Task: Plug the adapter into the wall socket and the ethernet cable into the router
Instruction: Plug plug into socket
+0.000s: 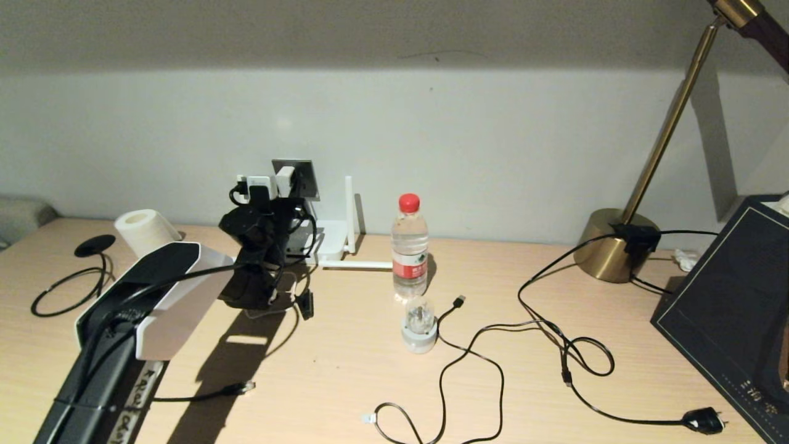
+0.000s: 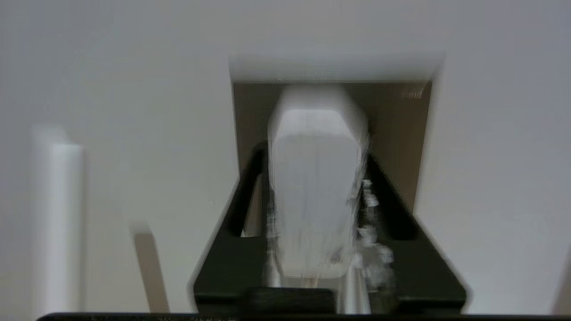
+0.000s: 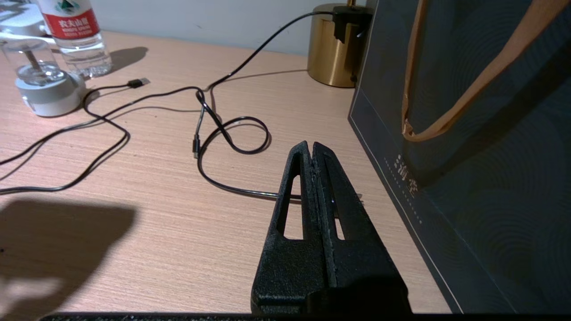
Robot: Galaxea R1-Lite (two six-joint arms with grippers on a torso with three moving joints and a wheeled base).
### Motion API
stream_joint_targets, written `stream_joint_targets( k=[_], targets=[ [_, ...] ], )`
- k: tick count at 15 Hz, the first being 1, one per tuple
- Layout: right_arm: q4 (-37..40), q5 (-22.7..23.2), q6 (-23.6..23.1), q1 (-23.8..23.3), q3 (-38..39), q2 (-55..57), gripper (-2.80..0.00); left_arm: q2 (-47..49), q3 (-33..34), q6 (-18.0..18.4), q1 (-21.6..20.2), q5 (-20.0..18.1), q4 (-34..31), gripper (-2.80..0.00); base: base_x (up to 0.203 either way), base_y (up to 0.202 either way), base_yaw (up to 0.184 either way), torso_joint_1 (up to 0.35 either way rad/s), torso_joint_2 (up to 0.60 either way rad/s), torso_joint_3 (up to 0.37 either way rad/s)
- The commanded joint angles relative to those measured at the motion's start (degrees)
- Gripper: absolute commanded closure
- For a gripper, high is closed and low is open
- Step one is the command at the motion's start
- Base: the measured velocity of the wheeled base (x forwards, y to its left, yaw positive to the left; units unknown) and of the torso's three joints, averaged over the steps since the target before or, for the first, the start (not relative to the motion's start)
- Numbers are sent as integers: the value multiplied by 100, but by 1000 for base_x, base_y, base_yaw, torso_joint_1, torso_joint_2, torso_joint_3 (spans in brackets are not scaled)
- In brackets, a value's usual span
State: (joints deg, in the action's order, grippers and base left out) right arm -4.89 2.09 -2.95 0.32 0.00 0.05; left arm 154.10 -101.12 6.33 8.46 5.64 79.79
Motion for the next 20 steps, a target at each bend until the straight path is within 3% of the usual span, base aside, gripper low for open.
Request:
stream_joint_targets(
  k=[1, 6, 11, 17, 20],
  targets=[
    [-3, 2, -4, 3, 202, 4, 0, -90, -4, 0, 6, 6, 194, -280, 0, 0, 0, 0, 0, 0],
    [-3, 2, -4, 3, 202, 4, 0, -223, 33, 8, 6, 16, 322, -280, 0, 0, 0, 4, 6, -2],
    [-3, 2, -4, 3, 202, 4, 0, -748, 1068, 5, 14, 7, 676, -280, 0, 0, 0, 0, 0, 0],
    [-3, 2, -4, 3, 202, 4, 0, -2114, 2711, 0, 133, -80, 786, -280, 0, 0, 0, 0, 0, 0],
    [-3, 2, -4, 3, 202, 4, 0, -3046, 4241, 25, 137, -334, 760, -280, 0, 0, 0, 0, 0, 0]
  ],
)
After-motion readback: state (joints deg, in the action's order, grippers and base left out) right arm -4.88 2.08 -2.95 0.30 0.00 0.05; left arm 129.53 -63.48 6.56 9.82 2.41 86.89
